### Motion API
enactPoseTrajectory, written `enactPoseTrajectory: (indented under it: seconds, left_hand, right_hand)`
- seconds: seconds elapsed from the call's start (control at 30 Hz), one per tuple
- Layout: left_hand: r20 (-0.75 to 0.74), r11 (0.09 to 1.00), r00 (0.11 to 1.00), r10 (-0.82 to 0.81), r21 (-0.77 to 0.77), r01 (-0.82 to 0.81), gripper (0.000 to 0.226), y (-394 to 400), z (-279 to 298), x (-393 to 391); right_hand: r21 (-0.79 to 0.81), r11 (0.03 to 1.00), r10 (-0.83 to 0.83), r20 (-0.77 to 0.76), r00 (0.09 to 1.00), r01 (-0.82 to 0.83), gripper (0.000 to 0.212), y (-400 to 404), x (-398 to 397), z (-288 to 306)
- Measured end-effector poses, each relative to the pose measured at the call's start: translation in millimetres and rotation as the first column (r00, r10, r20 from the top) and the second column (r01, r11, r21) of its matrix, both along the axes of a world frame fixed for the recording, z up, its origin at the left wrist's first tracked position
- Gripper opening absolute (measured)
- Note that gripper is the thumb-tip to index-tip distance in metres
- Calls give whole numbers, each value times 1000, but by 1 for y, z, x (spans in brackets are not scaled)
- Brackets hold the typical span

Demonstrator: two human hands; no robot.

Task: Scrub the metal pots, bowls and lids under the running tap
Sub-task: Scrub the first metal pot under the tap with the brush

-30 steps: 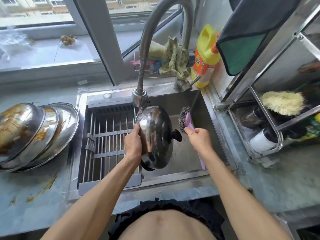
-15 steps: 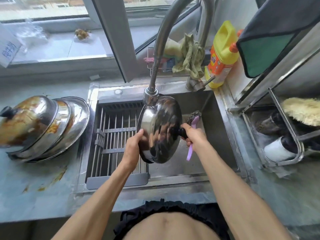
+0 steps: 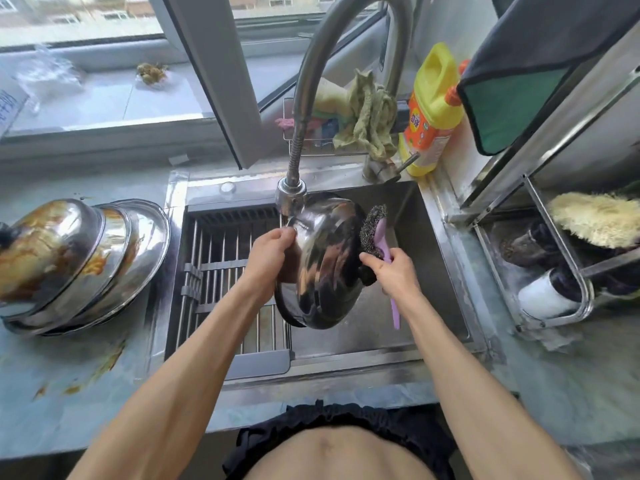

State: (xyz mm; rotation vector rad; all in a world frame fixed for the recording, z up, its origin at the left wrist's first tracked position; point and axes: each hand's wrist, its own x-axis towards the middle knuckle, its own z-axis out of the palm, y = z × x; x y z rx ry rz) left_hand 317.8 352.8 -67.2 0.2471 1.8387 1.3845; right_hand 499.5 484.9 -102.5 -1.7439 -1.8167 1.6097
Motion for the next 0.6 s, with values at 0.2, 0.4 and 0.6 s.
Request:
enactPoseTrajectory:
  seconds: [0.2,0.4,0.6]
  left_hand:
    - [-235,962,935,-264,5,273,29,19,-12,45]
    - [-623,774,584,-521,-56,631,21,23,-14,90]
    - [-832,731,389,-395,-29,682,27,16,-40,96]
  right_hand:
    - [136,984,-135,126,983,118,50,26,30,30]
    - [140,985,-130,195,972,103,94,49,65,66]
    - [190,963,-229,204,952,191,59,34,71,79]
